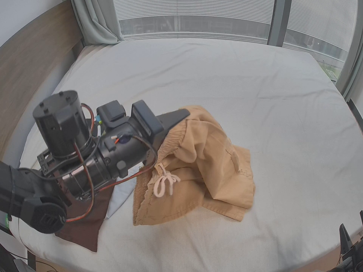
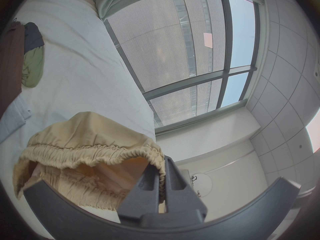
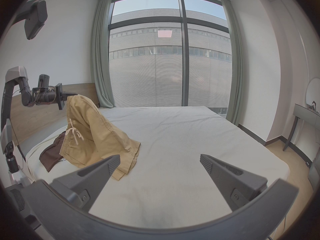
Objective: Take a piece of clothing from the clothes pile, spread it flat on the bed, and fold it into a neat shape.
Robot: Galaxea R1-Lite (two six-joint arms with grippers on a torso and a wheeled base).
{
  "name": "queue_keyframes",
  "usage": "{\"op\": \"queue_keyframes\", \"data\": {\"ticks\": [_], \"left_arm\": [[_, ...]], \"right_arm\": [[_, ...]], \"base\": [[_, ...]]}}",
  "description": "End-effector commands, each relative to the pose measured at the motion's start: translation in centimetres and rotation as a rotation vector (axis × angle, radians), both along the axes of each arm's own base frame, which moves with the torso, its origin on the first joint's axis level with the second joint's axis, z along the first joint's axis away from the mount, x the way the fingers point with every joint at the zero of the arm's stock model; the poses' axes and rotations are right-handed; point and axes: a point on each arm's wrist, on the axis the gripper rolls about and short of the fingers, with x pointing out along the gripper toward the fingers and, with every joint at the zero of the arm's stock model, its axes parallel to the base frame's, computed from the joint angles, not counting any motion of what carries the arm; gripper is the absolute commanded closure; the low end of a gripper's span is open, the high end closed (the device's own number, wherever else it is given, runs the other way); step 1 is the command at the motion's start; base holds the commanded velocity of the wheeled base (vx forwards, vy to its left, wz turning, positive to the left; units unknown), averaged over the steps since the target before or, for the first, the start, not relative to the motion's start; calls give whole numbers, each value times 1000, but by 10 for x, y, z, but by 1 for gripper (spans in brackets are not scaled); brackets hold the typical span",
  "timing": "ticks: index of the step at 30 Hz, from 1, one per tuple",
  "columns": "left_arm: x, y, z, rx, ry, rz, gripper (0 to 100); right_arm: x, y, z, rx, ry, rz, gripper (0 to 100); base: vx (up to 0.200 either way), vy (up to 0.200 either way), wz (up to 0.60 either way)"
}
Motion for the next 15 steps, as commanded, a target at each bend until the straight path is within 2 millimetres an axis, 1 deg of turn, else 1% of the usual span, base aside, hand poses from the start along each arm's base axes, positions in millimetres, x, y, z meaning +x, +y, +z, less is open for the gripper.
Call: {"op": "queue_keyframes", "data": {"ticks": [1,3,6,15], "left_arm": [[-2,14,-36,75,33,23,100],[-3,19,-48,103,20,33,100],[0,24,-59,130,-8,51,100],[5,35,-70,176,-152,108,100]], "right_arm": [[0,0,-5,0,1,0,0],[0,0,-5,0,1,0,0],[0,0,-5,0,1,0,0],[0,0,-5,0,1,0,0]], "base": [[0,0,0],[0,0,0],[0,0,0],[0,0,0]]}}
